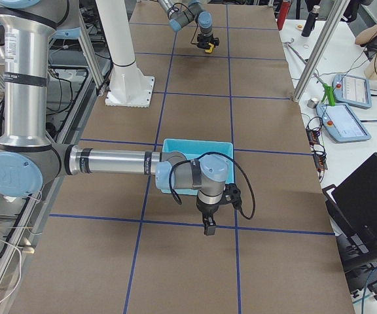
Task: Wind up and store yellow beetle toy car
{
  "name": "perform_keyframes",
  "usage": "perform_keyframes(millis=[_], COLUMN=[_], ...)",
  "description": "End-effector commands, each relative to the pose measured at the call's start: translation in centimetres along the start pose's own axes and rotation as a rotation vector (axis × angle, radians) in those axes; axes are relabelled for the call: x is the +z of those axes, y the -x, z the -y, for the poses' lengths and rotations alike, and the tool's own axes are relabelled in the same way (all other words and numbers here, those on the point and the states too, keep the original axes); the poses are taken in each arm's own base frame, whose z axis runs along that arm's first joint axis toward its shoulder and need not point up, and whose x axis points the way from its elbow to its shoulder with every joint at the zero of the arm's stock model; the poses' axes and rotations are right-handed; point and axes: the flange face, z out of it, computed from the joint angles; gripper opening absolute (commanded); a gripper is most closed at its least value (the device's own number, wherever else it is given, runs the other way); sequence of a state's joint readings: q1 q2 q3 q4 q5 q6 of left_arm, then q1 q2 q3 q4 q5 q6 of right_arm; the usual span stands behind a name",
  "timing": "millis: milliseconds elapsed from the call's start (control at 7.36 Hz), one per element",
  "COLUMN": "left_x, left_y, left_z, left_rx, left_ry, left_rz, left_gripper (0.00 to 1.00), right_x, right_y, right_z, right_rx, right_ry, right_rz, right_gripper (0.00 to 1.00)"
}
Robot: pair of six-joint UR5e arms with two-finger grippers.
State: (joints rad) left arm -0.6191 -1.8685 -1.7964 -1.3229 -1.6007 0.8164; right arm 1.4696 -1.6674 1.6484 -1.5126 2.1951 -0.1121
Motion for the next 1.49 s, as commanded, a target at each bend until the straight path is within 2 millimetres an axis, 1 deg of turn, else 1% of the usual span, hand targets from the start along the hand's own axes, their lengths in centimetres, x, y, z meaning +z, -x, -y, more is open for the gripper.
perform_keyframes(millis=[0, 815, 1086, 1358], left_x=[1.4, 2.8, 2.8, 3.2], left_y=[-0.5, -0.6, -0.5, -0.5], left_z=[1.2, 1.4, 1.4, 1.5], left_rx=[0.006, -0.006, -0.008, -0.006], left_ry=[0.042, 0.076, 0.076, 0.081], left_rz=[0.006, 0.009, 0.009, 0.004], left_gripper=[0.98, 0.94, 0.89, 0.86], right_x=[0.0, 0.0, 0.0, 0.0], right_y=[0.0, 0.0, 0.0, 0.0], right_z=[0.0, 0.0, 0.0, 0.0], right_rx=[0.001, 0.000, 0.000, 0.001], right_ry=[0.001, -0.001, -0.001, 0.001], right_rz=[0.000, 0.000, 0.000, 0.000], right_gripper=[1.00, 1.00, 1.00, 1.00])
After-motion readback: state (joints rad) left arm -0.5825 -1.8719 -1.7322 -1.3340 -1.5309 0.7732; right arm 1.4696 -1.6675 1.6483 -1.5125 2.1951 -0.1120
